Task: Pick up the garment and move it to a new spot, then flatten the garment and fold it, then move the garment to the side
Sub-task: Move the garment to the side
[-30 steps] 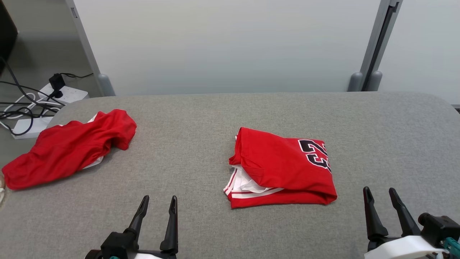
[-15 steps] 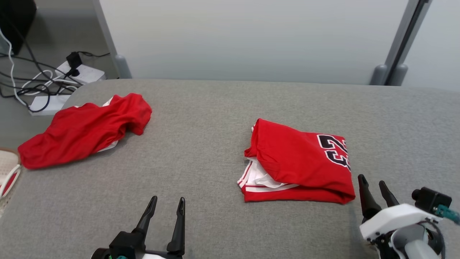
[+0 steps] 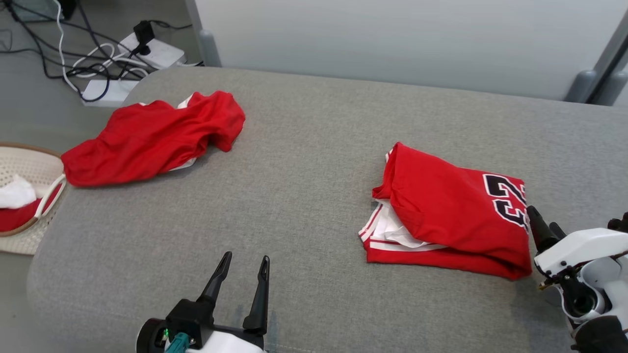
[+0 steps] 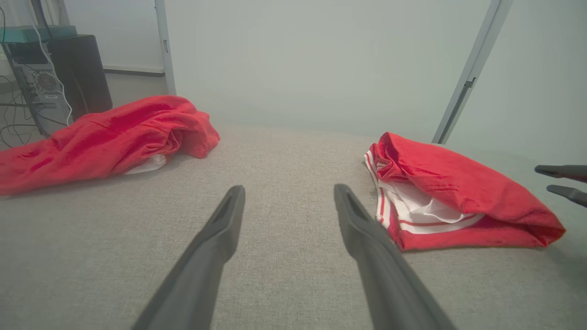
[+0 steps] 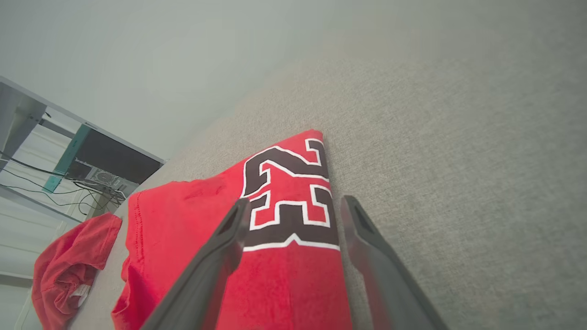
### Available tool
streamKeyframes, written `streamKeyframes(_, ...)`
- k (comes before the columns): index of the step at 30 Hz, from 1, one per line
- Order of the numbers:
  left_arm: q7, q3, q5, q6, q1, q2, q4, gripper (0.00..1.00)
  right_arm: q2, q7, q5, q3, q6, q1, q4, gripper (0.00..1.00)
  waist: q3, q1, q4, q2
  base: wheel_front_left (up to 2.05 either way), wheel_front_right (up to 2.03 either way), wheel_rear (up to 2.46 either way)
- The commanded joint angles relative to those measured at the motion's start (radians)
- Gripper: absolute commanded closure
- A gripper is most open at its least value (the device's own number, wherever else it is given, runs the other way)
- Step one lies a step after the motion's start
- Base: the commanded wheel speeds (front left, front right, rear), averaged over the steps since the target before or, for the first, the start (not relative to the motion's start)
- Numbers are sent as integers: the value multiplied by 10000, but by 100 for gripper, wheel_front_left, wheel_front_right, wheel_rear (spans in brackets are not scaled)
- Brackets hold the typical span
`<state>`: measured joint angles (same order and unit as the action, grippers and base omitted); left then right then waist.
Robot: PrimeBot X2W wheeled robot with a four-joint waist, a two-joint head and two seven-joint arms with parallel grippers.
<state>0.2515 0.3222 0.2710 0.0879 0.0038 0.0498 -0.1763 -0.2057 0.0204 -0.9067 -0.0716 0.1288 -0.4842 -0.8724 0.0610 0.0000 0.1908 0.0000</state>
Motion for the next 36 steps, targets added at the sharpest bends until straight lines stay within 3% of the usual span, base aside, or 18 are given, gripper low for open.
streamKeyframes(1,103,-250,77,-11,-573,5,200,0,-197,115,-133,-215,19,-354,39,0,176,0,151,0,0,0,0)
streamKeyframes(20,103,-99,245,162,-1134,5,247,0,-512,848,-1032,-995,19,-1191,-1500,0,775,0,520,0,0,0,0)
streamKeyframes(21,103,-103,244,166,-1135,5,249,0,-511,855,-1080,-1032,19,-1198,-1523,3,781,0,526,0,0,0,0)
streamKeyframes(22,103,-104,244,170,-1136,5,253,0,-511,864,-1121,-1081,19,-1203,-1529,22,793,0,531,0,0,0,0)
streamKeyframes(23,103,-102,245,173,-1140,5,259,0,-512,887,-1174,-1123,19,-1203,-1535,60,805,0,539,0,0,0,0)
streamKeyframes(24,103,-97,250,177,-1144,5,260,0,-522,907,-1224,-1166,19,-1200,-1535,76,813,0,550,0,0,0,0)
streamKeyframes(25,103,-89,256,179,-1150,5,262,0,-529,925,-1291,-1198,19,-1195,-1525,100,826,0,560,0,0,0,0)
streamKeyframes(36,103,-113,317,200,-1187,5,354,0,-914,43,-974,-2259,19,-1223,-962,100,854,0,572,0,0,0,0)
